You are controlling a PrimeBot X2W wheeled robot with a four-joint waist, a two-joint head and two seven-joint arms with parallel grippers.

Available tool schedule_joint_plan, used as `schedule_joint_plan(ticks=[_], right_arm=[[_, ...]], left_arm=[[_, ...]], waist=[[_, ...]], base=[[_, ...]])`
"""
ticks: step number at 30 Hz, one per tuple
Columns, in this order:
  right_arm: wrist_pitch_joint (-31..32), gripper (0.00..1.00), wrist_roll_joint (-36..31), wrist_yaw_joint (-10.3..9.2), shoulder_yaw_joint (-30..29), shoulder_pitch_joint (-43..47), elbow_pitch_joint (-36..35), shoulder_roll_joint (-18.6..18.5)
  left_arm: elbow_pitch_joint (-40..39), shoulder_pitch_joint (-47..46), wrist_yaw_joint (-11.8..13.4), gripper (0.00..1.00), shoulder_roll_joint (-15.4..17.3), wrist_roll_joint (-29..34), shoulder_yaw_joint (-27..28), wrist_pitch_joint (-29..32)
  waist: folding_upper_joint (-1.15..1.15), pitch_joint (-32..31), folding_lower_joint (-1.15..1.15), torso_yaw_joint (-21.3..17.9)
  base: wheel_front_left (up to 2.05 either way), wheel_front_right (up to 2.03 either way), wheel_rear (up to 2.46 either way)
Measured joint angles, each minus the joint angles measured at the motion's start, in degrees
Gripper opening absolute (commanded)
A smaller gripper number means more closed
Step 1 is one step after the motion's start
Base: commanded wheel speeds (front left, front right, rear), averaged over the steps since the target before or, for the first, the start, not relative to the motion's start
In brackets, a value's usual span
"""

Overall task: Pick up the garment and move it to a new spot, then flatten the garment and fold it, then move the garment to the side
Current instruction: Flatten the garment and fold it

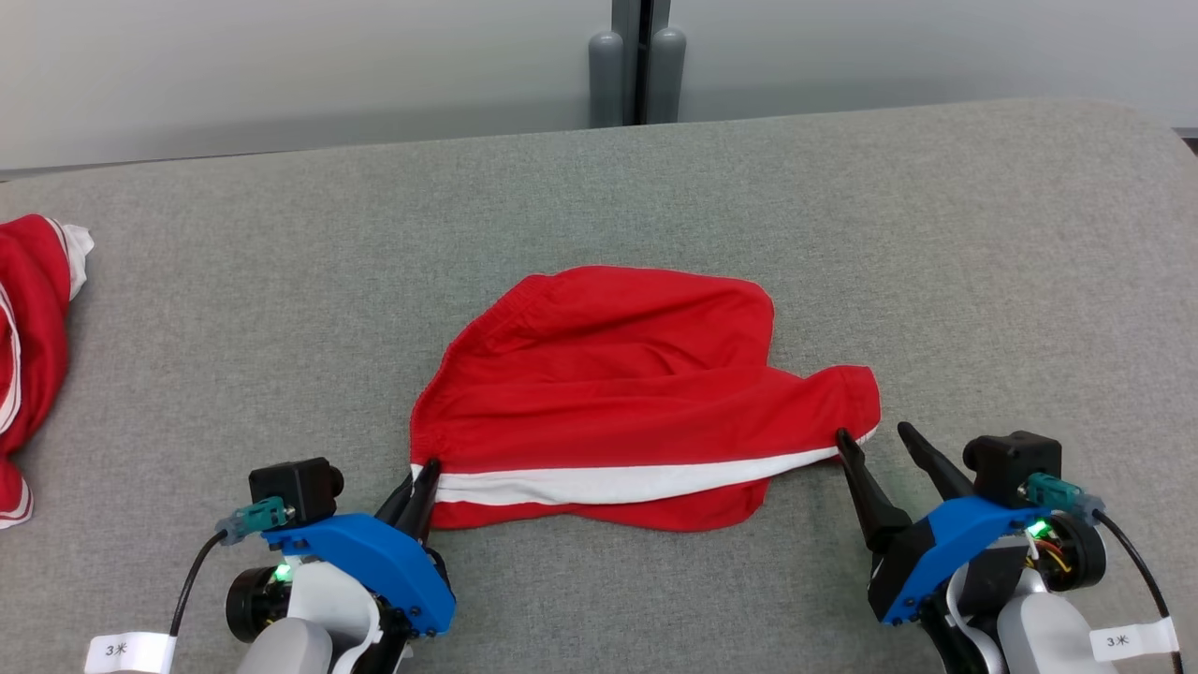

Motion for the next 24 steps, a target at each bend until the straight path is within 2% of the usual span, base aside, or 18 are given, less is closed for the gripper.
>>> schedule_joint_plan(ticks=[8,9,10,11,12,18,21,24], right_arm=[[-2.13,1.0,0.85,0.0,1.21,-3.88,7.16,-0.01],[-2.36,0.97,1.1,0.0,1.55,-4.36,8.03,-0.01],[-2.35,0.44,1.63,0.0,1.91,-4.82,8.93,-0.02],[-2.38,0.05,1.93,0.0,2.21,-5.15,9.67,0.0],[-2.67,0.0,2.24,0.0,2.55,-5.48,10.36,-0.01],[-4.7,0.0,4.14,0.0,3.21,-5.64,10.29,-0.01],[-4.65,0.0,5.86,0.0,3.12,-3.95,5.45,-0.01],[-3.39,0.0,7.73,0.0,3.0,-1.27,-2.54,0.0]], left_arm=[[0.92,-1.32,-0.59,0.0,-0.09,-0.13,-1.2,-0.53],[1.09,-1.34,-0.62,0.0,-0.07,-0.21,-1.29,-0.62],[1.23,-1.35,-0.77,0.0,0.01,-0.26,-1.34,-0.65],[1.31,-1.37,-0.78,0.0,0.07,-0.27,-1.4,-0.76],[1.4,-1.4,-0.81,0.0,0.13,-0.33,-1.4,-0.94],[0.76,-1.45,-1.04,0.0,0.11,-1.47,-0.68,-3.49],[-2.22,-1.38,-1.46,0.0,-0.68,-4.42,0.36,-5.53],[-7.11,-0.94,-1.85,0.0,-1.34,-8.29,1.53,-6.84]], waist=[[0.0,0.16,0.0,0.35],[0.0,0.17,0.0,0.35],[0.0,0.17,0.0,0.35],[0.0,0.2,0.0,0.32],[0.0,0.22,0.0,0.26],[0.0,-0.55,0.0,0.19],[0.0,-1.44,0.0,0.18],[0.0,-2.32,0.0,-0.28]], base=[[0.0,0.0,0.0],[0.0,0.0,0.0],[0.0,0.0,0.0],[0.0,0.0,0.0],[0.0,0.0,0.0],[0.0,0.0,0.0],[0.0,0.0,0.0],[0.0,0.0,0.0]])
